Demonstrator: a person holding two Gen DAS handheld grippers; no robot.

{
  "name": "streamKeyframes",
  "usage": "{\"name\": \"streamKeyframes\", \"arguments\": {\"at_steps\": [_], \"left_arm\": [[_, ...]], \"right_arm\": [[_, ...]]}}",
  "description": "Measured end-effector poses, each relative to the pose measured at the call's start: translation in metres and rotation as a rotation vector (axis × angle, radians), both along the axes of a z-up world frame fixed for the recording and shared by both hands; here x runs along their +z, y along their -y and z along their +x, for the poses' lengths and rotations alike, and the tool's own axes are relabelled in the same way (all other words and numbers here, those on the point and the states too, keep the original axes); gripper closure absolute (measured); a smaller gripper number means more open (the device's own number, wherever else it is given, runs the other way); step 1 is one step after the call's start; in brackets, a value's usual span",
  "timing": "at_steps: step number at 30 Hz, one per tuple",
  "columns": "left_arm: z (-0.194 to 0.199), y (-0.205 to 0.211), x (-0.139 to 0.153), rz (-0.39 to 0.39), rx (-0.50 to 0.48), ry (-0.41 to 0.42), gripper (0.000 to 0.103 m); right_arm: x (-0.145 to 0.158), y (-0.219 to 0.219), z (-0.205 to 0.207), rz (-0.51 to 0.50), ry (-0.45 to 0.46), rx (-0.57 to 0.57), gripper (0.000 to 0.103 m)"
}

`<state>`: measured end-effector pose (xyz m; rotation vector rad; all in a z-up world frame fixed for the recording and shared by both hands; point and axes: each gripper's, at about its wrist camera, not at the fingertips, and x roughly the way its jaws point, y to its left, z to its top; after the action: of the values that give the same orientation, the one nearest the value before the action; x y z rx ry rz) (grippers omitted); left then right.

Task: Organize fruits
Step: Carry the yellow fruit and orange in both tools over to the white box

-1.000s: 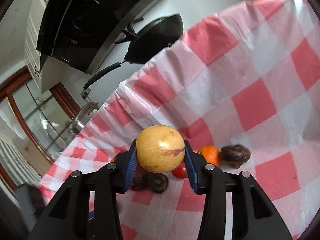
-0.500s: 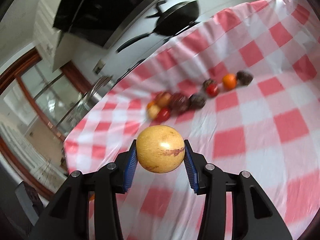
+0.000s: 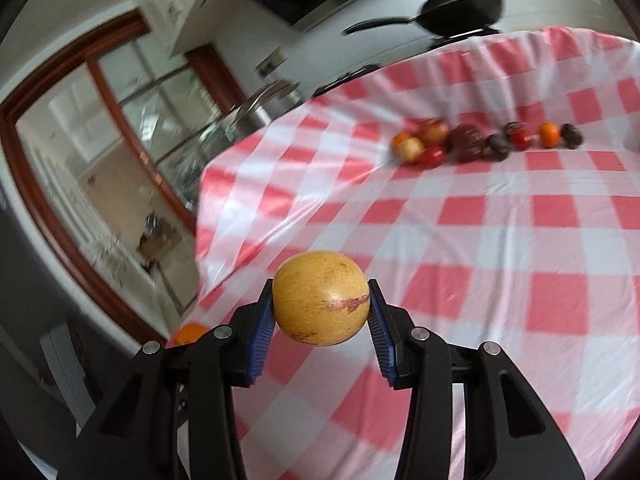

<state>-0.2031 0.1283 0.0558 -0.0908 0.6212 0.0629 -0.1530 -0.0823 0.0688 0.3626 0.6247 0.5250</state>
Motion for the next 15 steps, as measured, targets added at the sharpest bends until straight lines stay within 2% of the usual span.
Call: {"name": "streamKeyframes", "arguments": {"at_steps": [6,15], "left_arm": [[-0.024,-0.027,-0.004,0.014,0.039,-0.006,0.058],[-0.082,-0.104,-0.017,0.011,0.208,-0.031,0.058]], "right_arm": [[-0.011,-0.057,-0.032,-0.091,0.001,0.141,0.059],[-0.019,-0.129,-0.075,-0.195,0.032,0.346,0.059]]}}
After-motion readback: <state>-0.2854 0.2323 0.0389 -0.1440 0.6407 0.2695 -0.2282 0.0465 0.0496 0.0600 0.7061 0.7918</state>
